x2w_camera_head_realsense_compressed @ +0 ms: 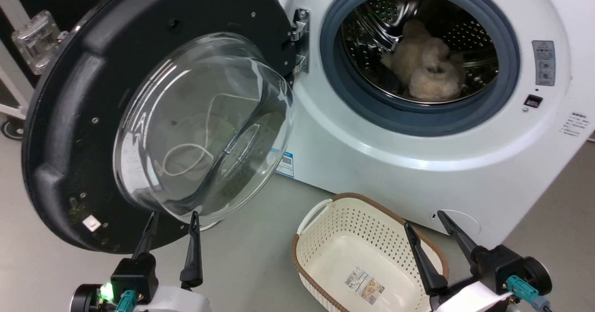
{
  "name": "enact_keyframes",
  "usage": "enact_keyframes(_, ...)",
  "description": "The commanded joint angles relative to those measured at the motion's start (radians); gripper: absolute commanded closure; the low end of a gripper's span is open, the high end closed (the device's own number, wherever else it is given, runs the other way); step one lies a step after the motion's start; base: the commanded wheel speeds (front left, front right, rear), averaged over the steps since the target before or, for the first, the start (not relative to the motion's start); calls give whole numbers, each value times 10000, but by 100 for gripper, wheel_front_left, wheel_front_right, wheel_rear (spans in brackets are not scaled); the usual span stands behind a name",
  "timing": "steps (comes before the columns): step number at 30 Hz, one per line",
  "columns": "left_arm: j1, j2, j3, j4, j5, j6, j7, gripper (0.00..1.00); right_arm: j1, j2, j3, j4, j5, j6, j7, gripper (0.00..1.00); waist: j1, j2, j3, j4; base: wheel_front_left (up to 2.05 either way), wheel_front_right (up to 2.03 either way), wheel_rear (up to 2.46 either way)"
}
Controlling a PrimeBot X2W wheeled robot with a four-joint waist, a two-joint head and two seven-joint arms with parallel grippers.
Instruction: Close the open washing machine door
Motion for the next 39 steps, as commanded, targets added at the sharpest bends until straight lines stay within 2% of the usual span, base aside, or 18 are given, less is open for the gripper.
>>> enact_keyframes(1,104,3,5,53,-48,31,-106,0,-69,-5,32,54,77,5,-118,0,0,-1,-10,82,0,0,0)
enact_keyframes(23,113,2,-37,468,-318,-75,-546,0,13,7,235,312,189,7,-558,0,0,-1,3,971,0,0,0)
enact_keyframes(24,108,2,-43,519,-353,-90,-567,52,21,10,243,315,192,7,-579,0,0,-1,5,1016,0,0,0)
enact_keyframes(25,100,2,-47,550,-361,-106,-588,100,31,14,250,314,198,7,-600,0,0,-1,8,1061,0,0,0)
enact_keyframes(31,-45,172,-60,342,-187,-280,-713,100,177,37,227,300,214,7,-725,0,0,-1,39,1335,0,0,0)
enact_keyframes(35,-357,268,352,-384,-590,-470,-797,100,303,42,138,217,167,7,-808,0,0,-1,146,1510,0,0,0)
enact_keyframes(37,-618,410,689,-788,-889,-607,-838,100,375,43,47,170,134,8,-850,0,0,-1,208,1585,0,0,0)
enact_keyframes(39,-898,829,990,-1134,-916,-733,-880,100,436,52,-1,110,103,8,-892,0,0,-1,309,1576,0,0,0)
